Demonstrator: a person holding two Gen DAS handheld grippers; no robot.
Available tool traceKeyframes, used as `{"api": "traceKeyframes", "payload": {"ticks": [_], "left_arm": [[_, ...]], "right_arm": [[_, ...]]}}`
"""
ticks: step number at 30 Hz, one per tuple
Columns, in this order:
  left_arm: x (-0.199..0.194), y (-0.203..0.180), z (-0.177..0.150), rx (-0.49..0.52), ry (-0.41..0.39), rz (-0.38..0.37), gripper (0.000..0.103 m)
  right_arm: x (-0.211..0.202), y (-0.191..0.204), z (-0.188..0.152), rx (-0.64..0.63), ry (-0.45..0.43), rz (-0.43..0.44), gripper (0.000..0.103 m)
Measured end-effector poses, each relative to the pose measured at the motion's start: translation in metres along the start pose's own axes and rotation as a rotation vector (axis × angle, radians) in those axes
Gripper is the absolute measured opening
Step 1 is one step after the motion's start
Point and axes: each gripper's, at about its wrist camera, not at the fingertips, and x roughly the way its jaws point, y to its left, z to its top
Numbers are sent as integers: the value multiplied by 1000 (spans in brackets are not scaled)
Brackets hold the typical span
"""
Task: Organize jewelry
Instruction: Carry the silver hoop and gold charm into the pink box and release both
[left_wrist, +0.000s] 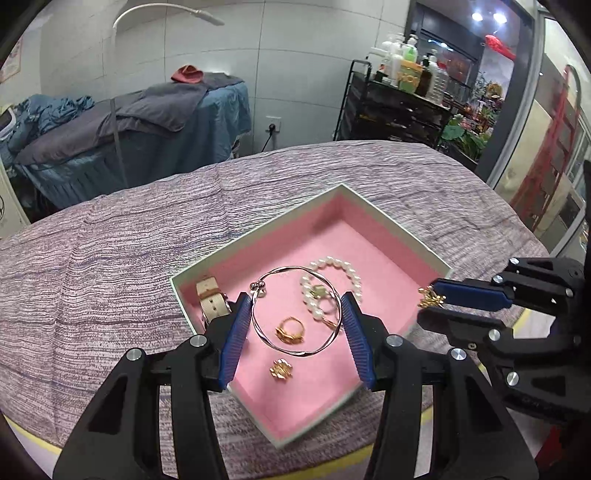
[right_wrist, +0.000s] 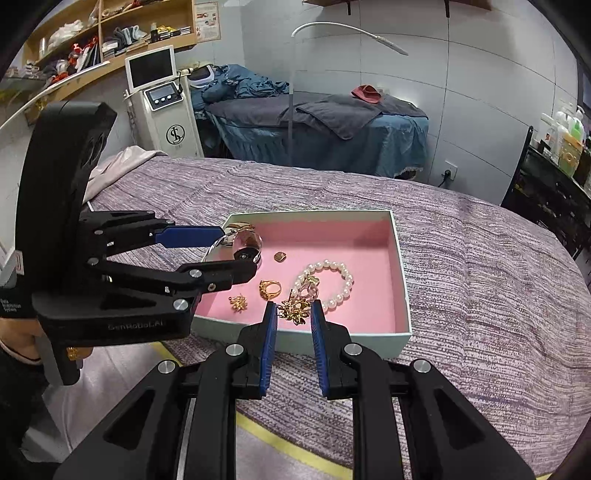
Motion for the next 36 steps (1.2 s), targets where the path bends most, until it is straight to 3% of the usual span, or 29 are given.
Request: {"api": "traceKeyframes", "payload": {"ticks": [7,16,32,35,36], "left_arm": [[31,-1,20,-20,52,-31,50],[72,-3,31,-19,139,6,51],[87,-8,36,15,177,32,51],[86,-10,35,22,173,26,61],[85,-11,35,25,168,30,68]], "right_arm": [[26,-9,9,-19,33,-33,18],[55,-11,13,-31,94,-38,18],[74,-17,10,0,128,-44,19],[74,-15,9,-5,125,-46,21],[73,-14,9,-6,125,-42,24]]}}
